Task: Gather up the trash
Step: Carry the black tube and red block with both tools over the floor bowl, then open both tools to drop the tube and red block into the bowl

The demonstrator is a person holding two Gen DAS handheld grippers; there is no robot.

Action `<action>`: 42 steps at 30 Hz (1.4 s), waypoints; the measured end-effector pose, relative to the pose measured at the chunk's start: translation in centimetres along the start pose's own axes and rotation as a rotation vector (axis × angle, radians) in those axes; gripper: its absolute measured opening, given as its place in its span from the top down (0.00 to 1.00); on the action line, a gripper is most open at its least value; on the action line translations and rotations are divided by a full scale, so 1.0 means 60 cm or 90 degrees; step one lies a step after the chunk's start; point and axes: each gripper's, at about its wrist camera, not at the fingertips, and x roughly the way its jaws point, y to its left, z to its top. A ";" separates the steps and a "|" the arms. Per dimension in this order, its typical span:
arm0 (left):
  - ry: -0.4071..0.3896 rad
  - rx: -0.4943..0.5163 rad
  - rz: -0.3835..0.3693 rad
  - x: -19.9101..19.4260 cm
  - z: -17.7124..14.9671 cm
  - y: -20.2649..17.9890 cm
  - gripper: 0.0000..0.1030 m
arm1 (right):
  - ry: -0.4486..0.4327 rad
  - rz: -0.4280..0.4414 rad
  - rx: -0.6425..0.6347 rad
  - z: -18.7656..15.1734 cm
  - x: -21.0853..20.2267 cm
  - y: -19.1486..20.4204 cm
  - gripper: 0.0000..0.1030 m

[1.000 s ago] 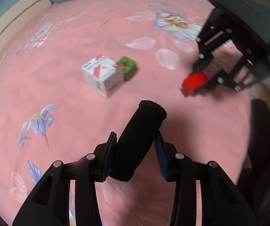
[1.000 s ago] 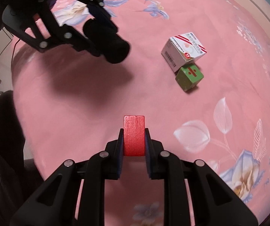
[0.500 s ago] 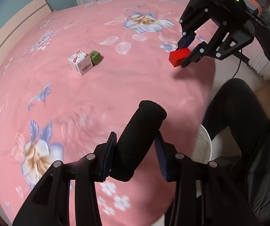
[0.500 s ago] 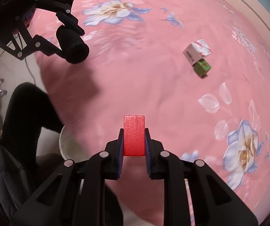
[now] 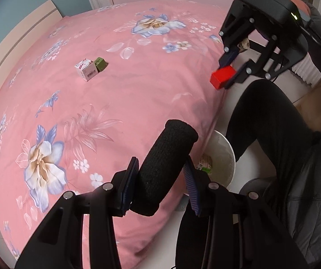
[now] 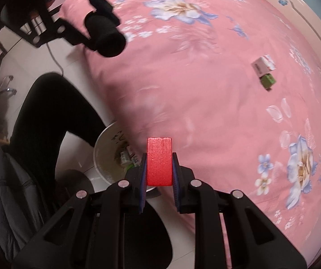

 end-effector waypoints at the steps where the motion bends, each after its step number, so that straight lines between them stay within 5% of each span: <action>1: 0.001 0.003 0.000 -0.001 -0.002 -0.008 0.58 | 0.001 0.002 -0.004 -0.005 0.003 0.009 0.80; 20: 0.008 0.048 -0.061 0.038 -0.016 -0.134 0.58 | 0.022 0.013 -0.021 -0.058 0.039 0.081 0.80; 42: 0.059 0.060 -0.128 0.167 -0.022 -0.175 0.57 | 0.050 0.048 -0.004 -0.072 0.113 0.080 0.80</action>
